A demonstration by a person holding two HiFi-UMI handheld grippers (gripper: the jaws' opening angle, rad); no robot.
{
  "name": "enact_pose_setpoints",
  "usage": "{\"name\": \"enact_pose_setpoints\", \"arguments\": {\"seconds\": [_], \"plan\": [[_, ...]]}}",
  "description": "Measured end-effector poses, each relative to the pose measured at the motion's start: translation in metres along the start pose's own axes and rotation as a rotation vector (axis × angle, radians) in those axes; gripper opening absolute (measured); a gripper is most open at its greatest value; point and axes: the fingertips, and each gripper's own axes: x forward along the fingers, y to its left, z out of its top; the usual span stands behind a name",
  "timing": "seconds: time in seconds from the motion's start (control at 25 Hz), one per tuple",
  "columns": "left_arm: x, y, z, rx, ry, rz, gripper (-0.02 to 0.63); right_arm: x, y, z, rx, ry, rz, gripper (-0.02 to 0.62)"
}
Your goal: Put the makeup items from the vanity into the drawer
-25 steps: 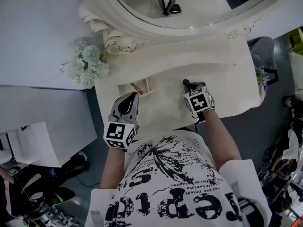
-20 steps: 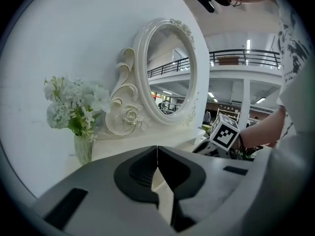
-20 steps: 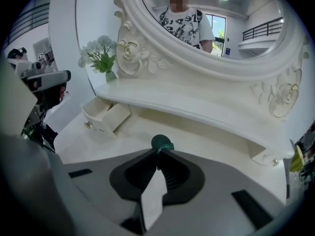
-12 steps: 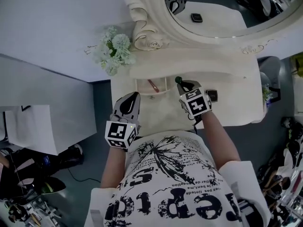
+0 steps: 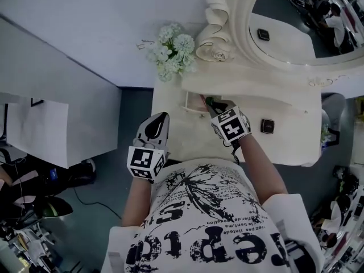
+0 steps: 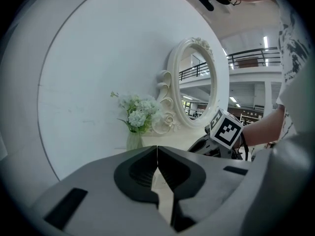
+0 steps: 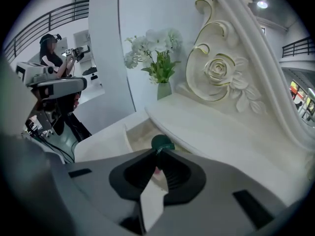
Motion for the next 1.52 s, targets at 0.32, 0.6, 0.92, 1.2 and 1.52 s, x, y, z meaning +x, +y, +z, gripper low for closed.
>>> {"name": "enact_pose_setpoints", "arguments": {"seconds": [0.32,0.6,0.92,1.2,1.52], "plan": [[-0.014,0.02,-0.006,-0.024,-0.002,0.047,0.021,0.014,0.0,-0.001,0.01,0.042,-0.032,0.132],[-0.013,0.02,-0.005,-0.027,-0.005,0.045,0.021,0.01,-0.003,-0.001,0.045,0.05,-0.027,0.17],[0.003,0.0,0.001,0.001,0.0,-0.046,0.021,-0.023,-0.021,-0.009,0.136,-0.02,-0.098,0.17],[0.041,-0.046,0.008,0.05,0.009,-0.187,0.02,-0.07,-0.085,-0.058,0.303,-0.065,-0.27,0.22],[0.083,-0.115,0.005,0.107,0.048,-0.358,0.021,-0.111,-0.129,-0.161,0.508,-0.005,-0.418,0.276]]}}
